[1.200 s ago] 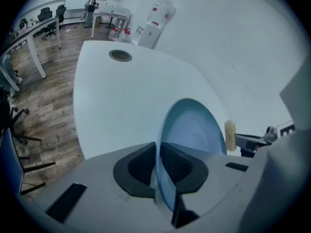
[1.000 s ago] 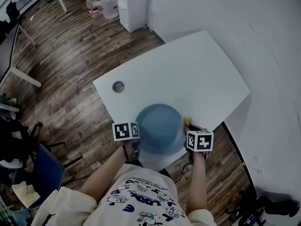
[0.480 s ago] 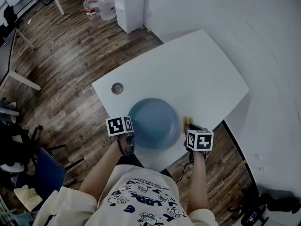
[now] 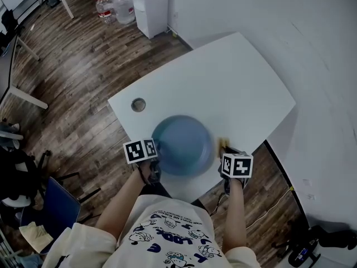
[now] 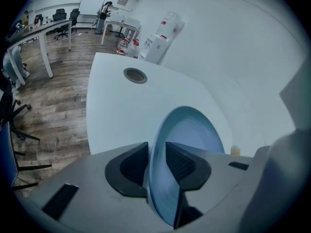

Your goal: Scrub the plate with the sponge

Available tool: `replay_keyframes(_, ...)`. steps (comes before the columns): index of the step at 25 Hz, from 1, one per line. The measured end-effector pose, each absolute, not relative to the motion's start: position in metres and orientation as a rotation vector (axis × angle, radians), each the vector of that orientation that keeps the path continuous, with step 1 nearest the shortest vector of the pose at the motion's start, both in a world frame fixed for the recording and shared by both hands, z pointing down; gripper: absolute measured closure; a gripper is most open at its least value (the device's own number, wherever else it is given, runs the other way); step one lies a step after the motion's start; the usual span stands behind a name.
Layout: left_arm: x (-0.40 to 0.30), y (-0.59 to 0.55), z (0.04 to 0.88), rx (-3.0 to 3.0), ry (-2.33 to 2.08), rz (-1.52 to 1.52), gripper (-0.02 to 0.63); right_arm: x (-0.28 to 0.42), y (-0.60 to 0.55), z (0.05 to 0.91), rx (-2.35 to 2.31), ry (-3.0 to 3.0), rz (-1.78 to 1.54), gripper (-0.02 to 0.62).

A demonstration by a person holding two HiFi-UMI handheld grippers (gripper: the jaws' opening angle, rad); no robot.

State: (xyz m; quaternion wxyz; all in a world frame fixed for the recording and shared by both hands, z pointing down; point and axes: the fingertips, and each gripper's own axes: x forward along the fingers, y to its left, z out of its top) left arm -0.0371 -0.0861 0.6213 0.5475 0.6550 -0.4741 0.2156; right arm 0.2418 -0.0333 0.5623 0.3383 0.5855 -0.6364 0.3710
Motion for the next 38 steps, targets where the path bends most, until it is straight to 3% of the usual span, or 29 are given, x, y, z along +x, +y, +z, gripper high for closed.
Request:
replay_keyframes(19, -0.07, -0.108, 0.587, 1.572, -1.191, 0.358, 0.506, 0.256, -0.04, 0.577, 1.579, -1.568, 1.006, 0.546)
replay_keyframes(24, -0.053, -0.105, 0.573, 1.625, -1.169, 0.358, 0.551, 0.257, -0.034, 0.584, 1.597, -1.547, 1.049, 0.546)
replay_keyframes(38, 0.013, -0.081, 0.563, 1.765, -1.049, 0.497, 0.567, 0.266, -0.032, 0.601, 1.609, -1.489, 1.104, 0.545)
